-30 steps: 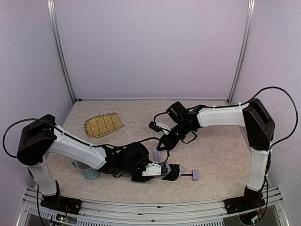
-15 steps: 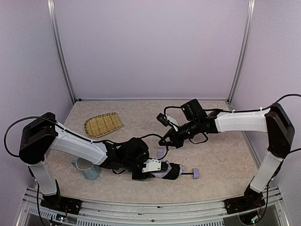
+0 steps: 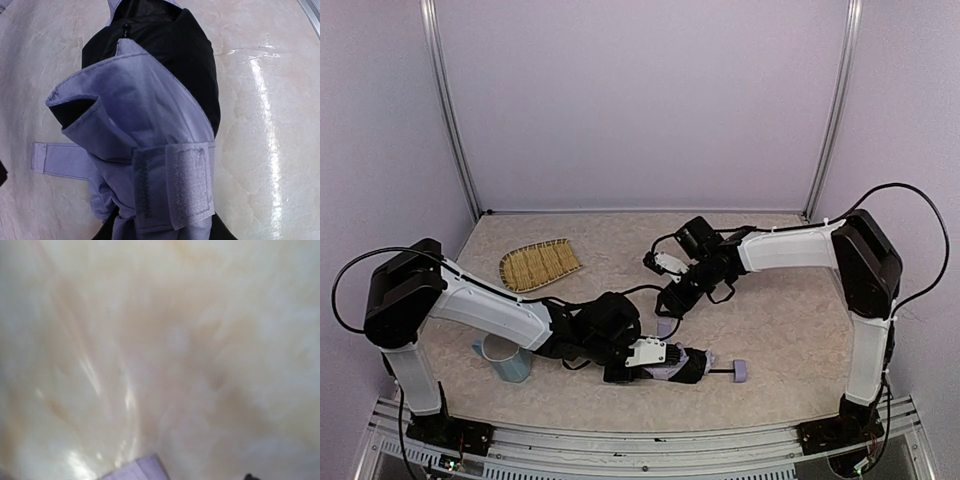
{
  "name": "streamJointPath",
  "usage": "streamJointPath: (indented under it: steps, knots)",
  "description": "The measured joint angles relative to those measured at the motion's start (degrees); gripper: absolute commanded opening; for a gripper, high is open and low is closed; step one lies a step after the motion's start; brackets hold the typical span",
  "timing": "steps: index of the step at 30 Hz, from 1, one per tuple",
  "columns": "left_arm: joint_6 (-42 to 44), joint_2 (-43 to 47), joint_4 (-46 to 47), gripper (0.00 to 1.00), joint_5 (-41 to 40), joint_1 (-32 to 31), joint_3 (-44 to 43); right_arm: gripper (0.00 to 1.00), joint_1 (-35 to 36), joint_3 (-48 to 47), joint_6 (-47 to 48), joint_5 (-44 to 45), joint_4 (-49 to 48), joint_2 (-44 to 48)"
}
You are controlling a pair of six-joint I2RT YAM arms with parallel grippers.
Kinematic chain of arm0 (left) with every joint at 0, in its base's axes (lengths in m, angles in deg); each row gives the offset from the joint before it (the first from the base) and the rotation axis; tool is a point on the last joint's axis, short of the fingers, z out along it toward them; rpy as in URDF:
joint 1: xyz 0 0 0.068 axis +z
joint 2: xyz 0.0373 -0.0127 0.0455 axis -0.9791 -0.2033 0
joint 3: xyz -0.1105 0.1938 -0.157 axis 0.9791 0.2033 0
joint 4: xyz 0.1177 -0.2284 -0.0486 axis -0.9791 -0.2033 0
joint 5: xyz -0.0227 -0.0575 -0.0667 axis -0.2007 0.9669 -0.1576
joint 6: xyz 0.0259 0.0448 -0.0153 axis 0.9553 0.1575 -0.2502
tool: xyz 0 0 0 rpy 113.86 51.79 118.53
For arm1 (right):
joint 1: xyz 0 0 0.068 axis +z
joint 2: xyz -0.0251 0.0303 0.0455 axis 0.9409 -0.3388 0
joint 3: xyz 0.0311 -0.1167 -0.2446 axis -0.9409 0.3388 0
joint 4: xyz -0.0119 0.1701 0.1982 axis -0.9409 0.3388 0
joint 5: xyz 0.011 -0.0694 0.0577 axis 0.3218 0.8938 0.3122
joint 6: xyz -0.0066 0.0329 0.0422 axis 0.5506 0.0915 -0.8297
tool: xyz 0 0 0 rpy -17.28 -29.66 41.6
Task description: Put away the umbrella
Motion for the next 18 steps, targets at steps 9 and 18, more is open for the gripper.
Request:
streamJointPath:
  steps: [9,18]
  knots:
    - [-0.09,-0.11,-0.46,0.2,0.11,0.0,-0.33,0.63,3.48,-3.52,6.64,3.78,6.19,-6.23]
    - [-0.07,-0.13,-0.52,0.2,0.11,0.0,-0.35,0.44,7.08,-4.76,7.34,9.75,8.61,-7.17]
